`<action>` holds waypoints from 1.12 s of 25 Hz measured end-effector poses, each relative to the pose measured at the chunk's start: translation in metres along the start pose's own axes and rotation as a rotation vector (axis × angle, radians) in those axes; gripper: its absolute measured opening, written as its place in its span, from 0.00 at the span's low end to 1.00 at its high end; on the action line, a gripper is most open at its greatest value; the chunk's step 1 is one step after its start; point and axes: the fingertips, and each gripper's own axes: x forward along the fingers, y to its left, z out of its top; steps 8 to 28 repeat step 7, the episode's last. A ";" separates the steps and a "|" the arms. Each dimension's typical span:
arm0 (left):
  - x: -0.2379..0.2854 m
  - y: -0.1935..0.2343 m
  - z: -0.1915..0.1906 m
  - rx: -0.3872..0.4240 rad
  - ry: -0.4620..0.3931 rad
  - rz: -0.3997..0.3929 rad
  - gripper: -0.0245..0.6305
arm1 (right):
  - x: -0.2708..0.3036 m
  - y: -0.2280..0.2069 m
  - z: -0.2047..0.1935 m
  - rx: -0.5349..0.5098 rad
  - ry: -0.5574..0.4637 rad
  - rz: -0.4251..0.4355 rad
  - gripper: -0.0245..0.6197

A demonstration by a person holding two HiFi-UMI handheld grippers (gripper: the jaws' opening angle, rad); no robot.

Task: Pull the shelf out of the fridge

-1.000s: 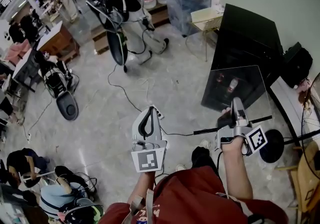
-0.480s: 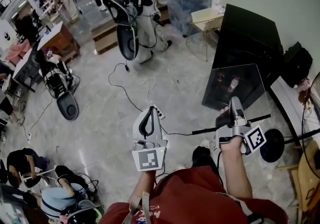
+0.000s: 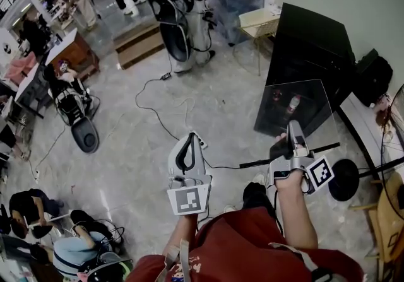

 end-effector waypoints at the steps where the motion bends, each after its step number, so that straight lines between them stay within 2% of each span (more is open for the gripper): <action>1: 0.001 -0.002 0.000 -0.001 0.000 -0.002 0.03 | 0.000 -0.001 0.000 0.000 -0.001 -0.002 0.05; 28: 0.000 -0.009 -0.004 0.002 0.004 -0.011 0.03 | -0.003 -0.006 0.002 -0.002 -0.006 -0.006 0.05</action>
